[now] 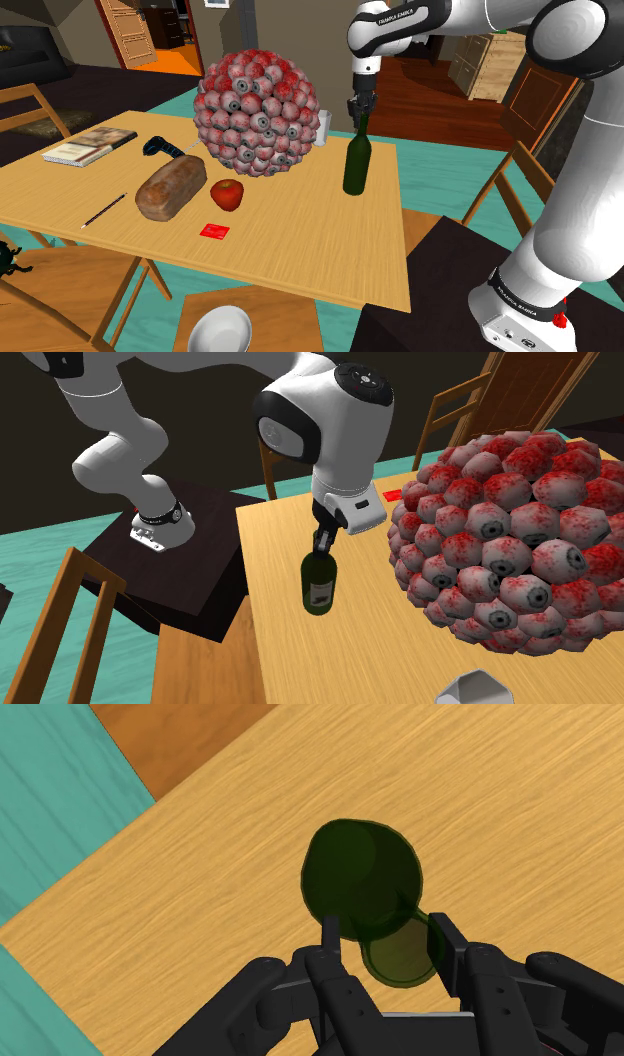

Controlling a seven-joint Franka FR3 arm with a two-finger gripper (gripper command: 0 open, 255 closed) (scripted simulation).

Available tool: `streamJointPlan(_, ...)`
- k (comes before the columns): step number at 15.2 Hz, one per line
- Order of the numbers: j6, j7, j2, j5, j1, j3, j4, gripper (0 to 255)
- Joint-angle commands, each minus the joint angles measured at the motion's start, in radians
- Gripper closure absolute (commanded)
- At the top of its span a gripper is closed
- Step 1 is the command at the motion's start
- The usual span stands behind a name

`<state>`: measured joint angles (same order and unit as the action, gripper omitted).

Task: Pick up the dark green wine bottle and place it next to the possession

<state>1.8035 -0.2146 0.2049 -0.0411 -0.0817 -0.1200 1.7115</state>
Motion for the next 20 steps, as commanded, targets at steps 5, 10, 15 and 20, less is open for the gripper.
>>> streamJointPlan(5, -0.052, 0.002, -0.007, 0.001, 0.0, -0.001, -0.044, 255)
streamJointPlan(10, -0.117, 0.003, -0.011, 0.002, -0.001, -0.001, -0.105, 255)
streamJointPlan(15, -0.174, 0.004, -0.011, 0.002, -0.002, -0.001, -0.163, 255)
streamJointPlan(20, -0.155, 0.115, -0.062, 0.003, 0.065, 0.045, -0.096, 255)
